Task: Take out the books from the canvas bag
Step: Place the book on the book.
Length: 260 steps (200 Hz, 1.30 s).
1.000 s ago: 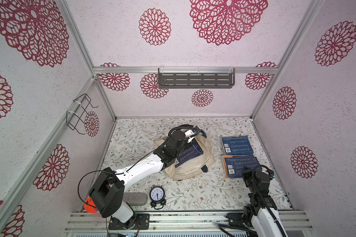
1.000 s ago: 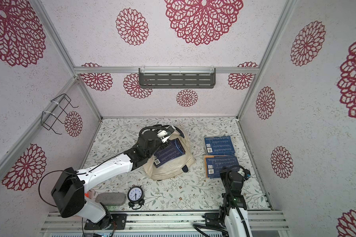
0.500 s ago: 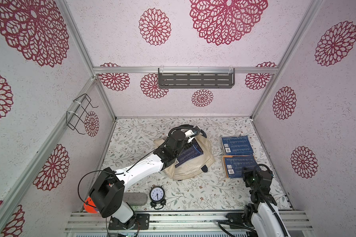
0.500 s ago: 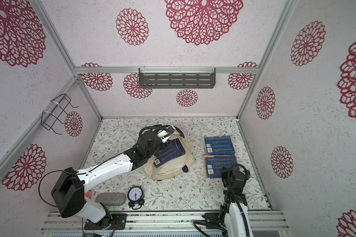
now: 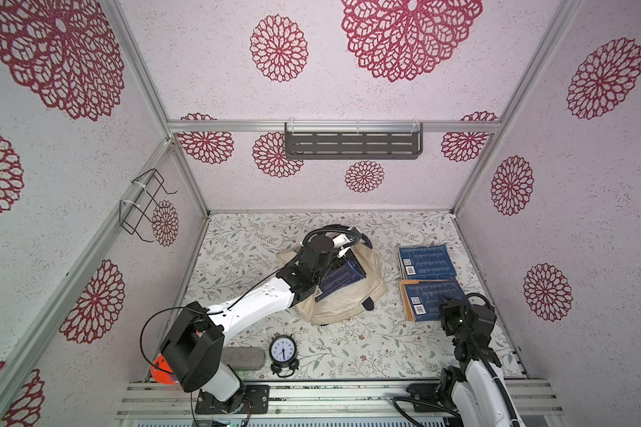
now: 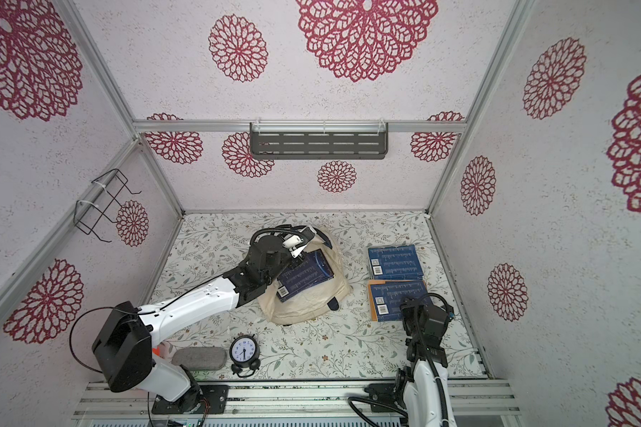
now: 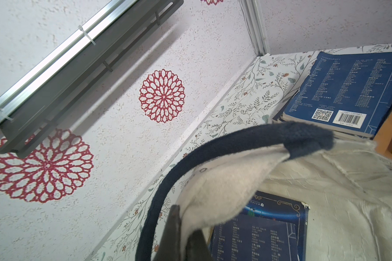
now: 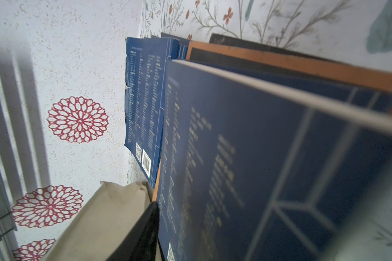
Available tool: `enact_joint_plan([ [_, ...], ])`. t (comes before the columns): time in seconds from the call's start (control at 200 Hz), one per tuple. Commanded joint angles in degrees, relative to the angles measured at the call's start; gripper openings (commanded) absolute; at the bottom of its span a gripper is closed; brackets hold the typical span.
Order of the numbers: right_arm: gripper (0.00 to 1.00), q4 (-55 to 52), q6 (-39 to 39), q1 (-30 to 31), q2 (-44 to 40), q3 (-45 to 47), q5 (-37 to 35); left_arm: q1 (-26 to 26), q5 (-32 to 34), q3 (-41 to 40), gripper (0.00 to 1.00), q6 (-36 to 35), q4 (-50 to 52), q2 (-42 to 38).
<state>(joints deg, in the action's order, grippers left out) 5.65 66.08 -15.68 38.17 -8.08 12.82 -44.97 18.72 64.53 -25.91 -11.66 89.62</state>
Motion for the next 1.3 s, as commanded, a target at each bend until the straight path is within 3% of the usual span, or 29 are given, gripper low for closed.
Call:
enact_joint_plan([
  [0.0,0.59,-4.6,-1.4,-0.5,0.7,-2.7,0.5,-0.4,-0.4,-0.3,0.0,-0.9,-0.8,-1.3],
  [0.24,0.75,-9.5,-2.2,-0.4,4.8,-5.8,4.3,-0.4,-0.6,0.0,0.0,-0.8,-0.3,-1.2],
  [0.615,0.81,-15.3,-0.5,-0.4,6.7,-8.7,1.5,-0.5,-1.0,0.2,0.0,-0.8,0.2,-1.0],
  [0.896,0.92,-27.1,-4.0,-0.4,8.6,-13.6,-0.3,-0.5,-1.1,0.4,0.0,-0.7,0.8,-0.9],
  [1.071,0.95,-29.5,-6.4,-0.4,10.3,-14.7,1.2,-0.4,-1.1,0.5,0.0,-0.7,1.0,-1.0],
  [1.296,0.99,-36.3,-6.6,-0.4,7.9,-17.6,-6.7,-0.4,-1.2,0.5,0.0,-0.6,1.1,-1.3],
])
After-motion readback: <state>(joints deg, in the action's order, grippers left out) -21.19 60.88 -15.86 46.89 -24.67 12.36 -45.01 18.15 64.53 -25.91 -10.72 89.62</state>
